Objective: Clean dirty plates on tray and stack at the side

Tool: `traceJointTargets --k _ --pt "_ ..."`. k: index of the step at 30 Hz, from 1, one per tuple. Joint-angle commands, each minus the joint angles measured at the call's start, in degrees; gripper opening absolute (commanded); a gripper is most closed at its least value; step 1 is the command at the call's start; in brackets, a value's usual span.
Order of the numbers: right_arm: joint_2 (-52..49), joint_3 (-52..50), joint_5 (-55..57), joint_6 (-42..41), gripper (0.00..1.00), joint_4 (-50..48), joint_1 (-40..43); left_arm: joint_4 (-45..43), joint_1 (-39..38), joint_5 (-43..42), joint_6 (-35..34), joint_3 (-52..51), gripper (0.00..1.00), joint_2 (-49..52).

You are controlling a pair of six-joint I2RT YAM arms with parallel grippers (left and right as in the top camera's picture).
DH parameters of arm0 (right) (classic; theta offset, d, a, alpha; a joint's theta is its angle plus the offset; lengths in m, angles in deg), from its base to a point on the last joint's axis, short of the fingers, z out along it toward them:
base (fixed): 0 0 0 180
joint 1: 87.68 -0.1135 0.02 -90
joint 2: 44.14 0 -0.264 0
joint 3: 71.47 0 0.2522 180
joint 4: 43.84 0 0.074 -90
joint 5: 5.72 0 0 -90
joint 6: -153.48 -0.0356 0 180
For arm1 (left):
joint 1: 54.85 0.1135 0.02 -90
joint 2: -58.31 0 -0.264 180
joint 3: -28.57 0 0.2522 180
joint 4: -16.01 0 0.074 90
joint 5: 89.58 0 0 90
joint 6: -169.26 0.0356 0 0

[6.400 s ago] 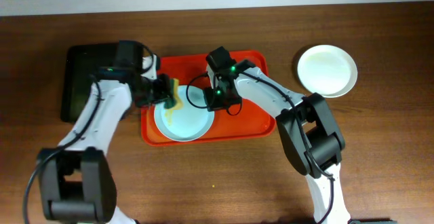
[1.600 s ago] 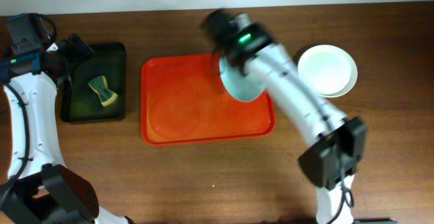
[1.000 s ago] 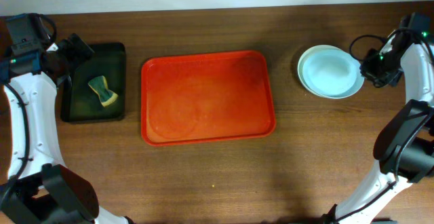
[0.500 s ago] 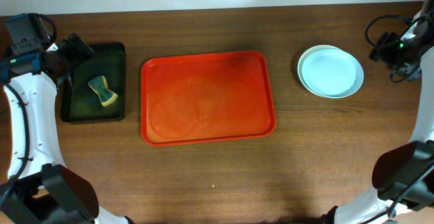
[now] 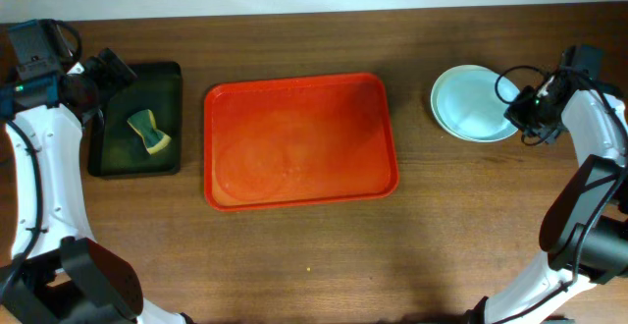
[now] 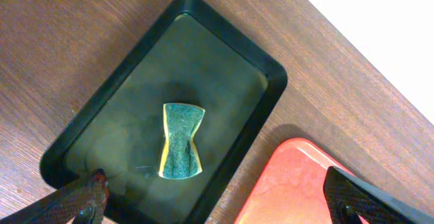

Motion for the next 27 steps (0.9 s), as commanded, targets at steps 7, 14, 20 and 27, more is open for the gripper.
traceJointTargets --k 7,14,20,27 --pt "1.8 1.6 7.5 3.3 0.04 2.0 -2.0 -0.1 0.2 -0.5 0.1 0.4 0.99 0.2" --pt "1.0 -0.4 20.5 -9.1 0.04 3.5 -2.2 -0.1 0.2 -0.6 0.1 0.4 0.99 0.2" --pt "-1.8 -0.4 10.5 -8.5 0.04 -0.4 -5.3 -0.1 0.2 -0.6 0.1 0.4 0.99 0.2" --pt "-1.3 0.8 16.1 -3.2 0.04 0.2 -6.6 -0.1 0.2 -0.6 0.1 0.4 0.99 0.2"
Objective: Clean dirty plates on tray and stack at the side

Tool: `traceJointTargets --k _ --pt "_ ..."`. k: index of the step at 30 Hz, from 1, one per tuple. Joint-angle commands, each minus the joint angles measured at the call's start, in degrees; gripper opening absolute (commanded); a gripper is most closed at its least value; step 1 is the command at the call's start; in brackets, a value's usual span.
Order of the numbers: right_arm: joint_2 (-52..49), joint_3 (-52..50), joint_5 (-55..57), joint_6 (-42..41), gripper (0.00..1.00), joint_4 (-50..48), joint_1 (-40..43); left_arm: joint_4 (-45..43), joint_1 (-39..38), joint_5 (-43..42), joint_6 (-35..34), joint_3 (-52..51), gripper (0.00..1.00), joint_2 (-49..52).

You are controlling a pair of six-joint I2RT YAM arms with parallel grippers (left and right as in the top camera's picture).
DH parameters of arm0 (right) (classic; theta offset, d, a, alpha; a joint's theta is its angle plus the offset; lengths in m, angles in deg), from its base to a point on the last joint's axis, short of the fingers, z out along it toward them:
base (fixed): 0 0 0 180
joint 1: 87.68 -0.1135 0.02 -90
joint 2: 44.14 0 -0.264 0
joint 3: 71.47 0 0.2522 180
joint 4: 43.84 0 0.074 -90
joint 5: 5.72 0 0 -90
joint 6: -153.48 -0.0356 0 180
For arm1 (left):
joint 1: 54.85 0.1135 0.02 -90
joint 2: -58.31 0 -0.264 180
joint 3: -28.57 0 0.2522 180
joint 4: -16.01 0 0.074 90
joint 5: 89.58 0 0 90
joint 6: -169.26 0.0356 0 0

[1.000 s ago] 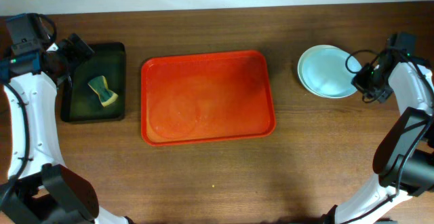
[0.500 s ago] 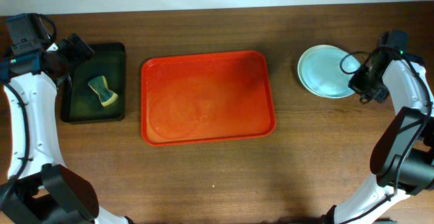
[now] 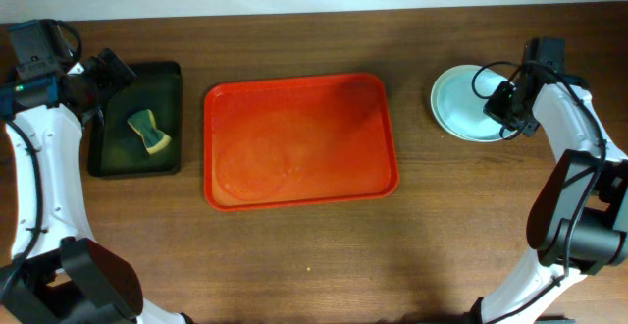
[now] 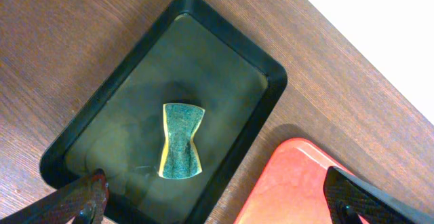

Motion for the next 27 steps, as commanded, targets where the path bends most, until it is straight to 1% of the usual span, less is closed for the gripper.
traceJointTargets --k 1,5,8,10,13,15,17,19,21,24,27 --pt "0.1 1.5 7.2 0.3 0.04 2.4 0.5 -0.1 0.2 -0.6 0.1 0.4 0.99 0.2" --pt "0.1 2.4 14.8 -4.4 0.04 6.5 3.7 -0.1 0.2 -0.6 0.1 0.4 0.99 0.2" --pt "-1.0 -0.4 11.3 -5.0 0.04 4.4 5.3 -0.1 0.2 -0.5 0.1 0.4 0.99 0.2" --pt "-1.7 -1.1 6.3 -4.7 0.04 2.4 5.1 -0.1 0.2 -0.6 0.1 0.4 0.99 0.2" --pt "-1.8 -1.1 -0.6 -2.0 0.04 -0.7 3.6 -0.1 0.2 -0.5 0.1 0.4 0.99 0.2" --pt "-1.8 -1.1 -1.1 -1.9 0.04 -1.9 2.0 -0.1 0.2 -0.6 0.1 0.4 0.99 0.2" --pt "-1.8 -1.0 -2.0 2.3 0.04 -3.2 0.0 -0.1 0.2 -0.6 0.1 0.4 0.99 0.2" --pt "-1.6 -0.6 -0.9 2.6 0.04 -2.9 -0.9 -0.1 0.2 -0.6 0.1 0.4 0.99 0.2" --pt "-0.8 1.0 1.6 2.5 0.04 -0.2 -0.9 -0.1 0.2 -0.6 0.1 0.4 0.99 0.2" --pt "3.5 6.5 4.6 2.6 0.04 8.1 -0.1 -0.1 0.2 -0.6 0.1 0.4 1.0 0.2" --pt "12.9 8.1 4.5 2.6 0.04 17.8 -0.4 -0.1 0.2 -0.5 0.1 0.4 0.99 0.2"
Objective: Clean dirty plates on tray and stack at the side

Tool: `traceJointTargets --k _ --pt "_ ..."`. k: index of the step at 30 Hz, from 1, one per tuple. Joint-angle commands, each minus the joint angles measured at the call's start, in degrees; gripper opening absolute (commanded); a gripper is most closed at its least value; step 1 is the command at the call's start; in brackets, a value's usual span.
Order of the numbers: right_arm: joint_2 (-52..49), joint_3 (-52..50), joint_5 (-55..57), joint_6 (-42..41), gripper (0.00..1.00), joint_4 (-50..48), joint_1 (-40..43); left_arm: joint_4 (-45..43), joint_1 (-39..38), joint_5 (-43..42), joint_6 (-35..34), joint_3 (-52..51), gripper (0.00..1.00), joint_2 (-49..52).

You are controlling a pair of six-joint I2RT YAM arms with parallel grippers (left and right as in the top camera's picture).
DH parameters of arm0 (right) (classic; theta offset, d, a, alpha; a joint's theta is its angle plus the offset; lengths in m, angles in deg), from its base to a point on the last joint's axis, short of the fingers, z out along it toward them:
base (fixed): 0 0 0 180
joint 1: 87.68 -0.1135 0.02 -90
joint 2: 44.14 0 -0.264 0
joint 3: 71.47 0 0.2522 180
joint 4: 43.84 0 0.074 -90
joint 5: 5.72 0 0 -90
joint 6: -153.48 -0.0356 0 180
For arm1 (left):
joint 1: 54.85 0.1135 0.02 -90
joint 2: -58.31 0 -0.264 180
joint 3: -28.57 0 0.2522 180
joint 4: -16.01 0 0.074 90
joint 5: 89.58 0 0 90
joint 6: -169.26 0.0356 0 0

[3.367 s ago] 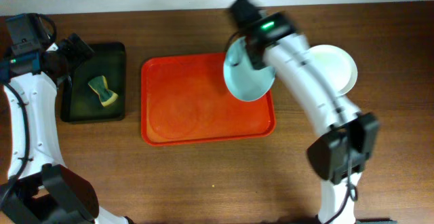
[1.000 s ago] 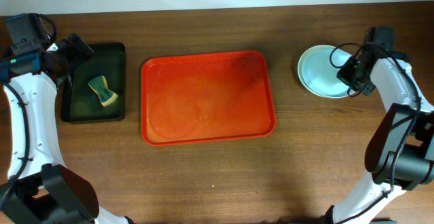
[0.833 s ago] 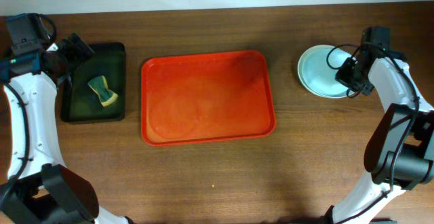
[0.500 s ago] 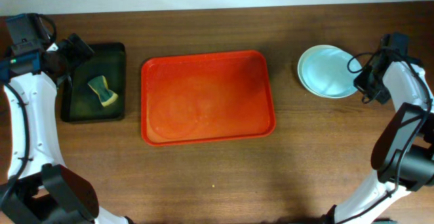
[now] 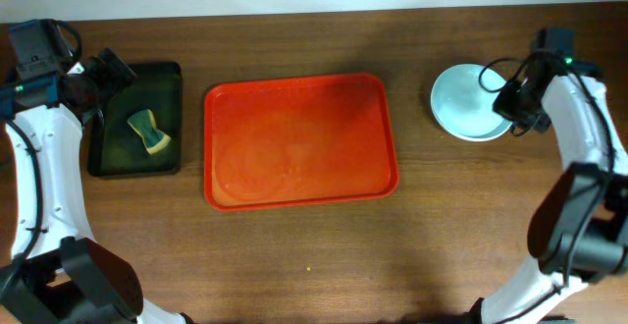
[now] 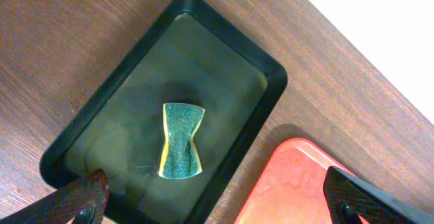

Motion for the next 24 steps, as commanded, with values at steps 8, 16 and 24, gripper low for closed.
traceJointTargets --k 8,16,24 --pt "26.4 -2.8 -15.5 12.0 0.98 24.2 -4.5 -0.1 0.2 -0.6 0.1 0.4 1.0 0.2" --pt "46.9 -14.3 -27.5 13.0 0.98 33.0 -18.4 -0.1 0.2 -0.6 0.1 0.4 0.99 0.2" --pt "47.8 -18.1 -23.0 15.7 0.98 28.2 -19.4 -0.1 0.2 -0.5 0.1 0.4 0.99 0.2"
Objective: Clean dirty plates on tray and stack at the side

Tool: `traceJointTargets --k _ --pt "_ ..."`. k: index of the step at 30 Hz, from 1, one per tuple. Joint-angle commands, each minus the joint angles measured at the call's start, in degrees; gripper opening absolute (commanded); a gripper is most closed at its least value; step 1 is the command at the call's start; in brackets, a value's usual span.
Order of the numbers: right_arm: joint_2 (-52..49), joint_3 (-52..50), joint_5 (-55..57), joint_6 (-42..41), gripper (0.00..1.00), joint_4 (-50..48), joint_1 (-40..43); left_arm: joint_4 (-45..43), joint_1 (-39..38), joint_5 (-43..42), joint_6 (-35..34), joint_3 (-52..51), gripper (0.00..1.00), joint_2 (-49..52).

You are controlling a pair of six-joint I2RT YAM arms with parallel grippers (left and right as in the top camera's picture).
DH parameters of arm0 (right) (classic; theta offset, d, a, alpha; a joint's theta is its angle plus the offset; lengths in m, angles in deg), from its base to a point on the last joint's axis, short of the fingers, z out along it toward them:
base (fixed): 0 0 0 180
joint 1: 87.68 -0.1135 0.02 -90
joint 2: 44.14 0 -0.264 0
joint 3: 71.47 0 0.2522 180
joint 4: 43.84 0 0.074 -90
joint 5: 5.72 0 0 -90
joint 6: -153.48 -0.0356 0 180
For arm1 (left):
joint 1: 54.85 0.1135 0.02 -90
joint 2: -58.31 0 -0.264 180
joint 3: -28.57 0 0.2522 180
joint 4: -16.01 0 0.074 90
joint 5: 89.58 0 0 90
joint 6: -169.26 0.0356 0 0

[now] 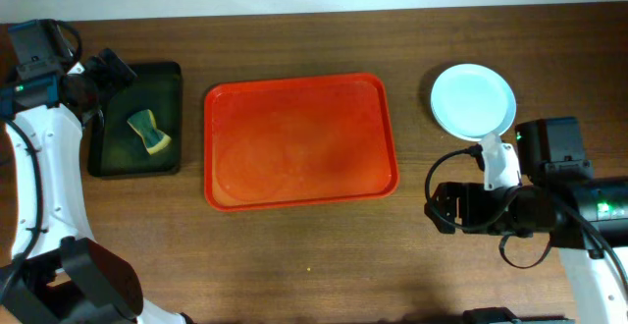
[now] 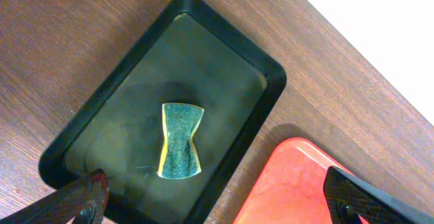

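The red tray (image 1: pixel 299 139) lies mid-table with nothing on it; its corner (image 2: pixel 298 183) shows in the left wrist view. A pale blue plate (image 1: pixel 473 101) lies flat on the table to the tray's right, and I cannot tell whether others lie under it. My left gripper (image 1: pixel 106 72) (image 2: pixel 217 207) hangs open above the black tray (image 2: pixel 74 142), fingertips (image 2: pixel 87 195) wide apart. My right gripper (image 1: pixel 439 206) is near the table's front, below the plate and apart from it. Its jaws do not show clearly.
The black tray (image 1: pixel 96 137) at the far left holds a green and yellow sponge (image 1: pixel 147 132) (image 2: pixel 180 141). The right arm's body (image 1: pixel 549 201) takes up the front right of the table. A white wall runs behind the table's back edge.
My right gripper has left the plate's right edge and now sits lower, near the front of the table. The plate is now wholly uncovered. The left arm has not moved.
At all three earlier moments my right gripper was at the right rim of the pale blue plate, shifting a little along it. Now it is off the plate and the plate lies flat. The left gripper stayed open over the sponge tray throughout.
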Motion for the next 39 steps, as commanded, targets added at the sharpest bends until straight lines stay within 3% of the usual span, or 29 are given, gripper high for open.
traceJointTargets --k 1,6,12,16,24,30,36,39 --pt "4.4 -7.1 0.7 3.5 0.98 -9.2 -2.6 -0.1 0.2 -0.4 0.1 0.4 0.99 0.2" --pt "31.6 -29.4 -1.1 3.7 0.98 -28.1 -4.4 -0.1 0.2 -0.4 0.1 0.4 0.99 0.2" --pt "55.5 -50.2 -2.4 3.6 0.98 -48.2 -4.4 -0.1 0.2 -0.4 0.1 0.4 0.99 0.2" --pt "61.5 -60.7 -3.0 3.6 0.98 -63.5 -3.9 -0.1 0.2 -0.4 0.1 0.4 0.99 0.2" --pt "62.8 -75.7 1.1 3.7 0.98 -89.2 -2.1 -0.1 0.2 -0.4 0.1 0.4 0.99 0.2" --pt "62.8 -75.7 10.2 3.7 0.98 -82.8 2.0 -0.1 0.2 -0.4 0.1 0.4 0.99 0.2" --pt "62.8 -75.7 12.6 3.7 0.98 -82.5 5.0 -0.1 0.2 -0.4 0.1 0.4 0.99 0.2" --pt "62.8 -75.7 13.8 12.4 0.98 -82.4 5.0 -0.1 0.2 -0.4 0.1 0.4 0.99 0.2"
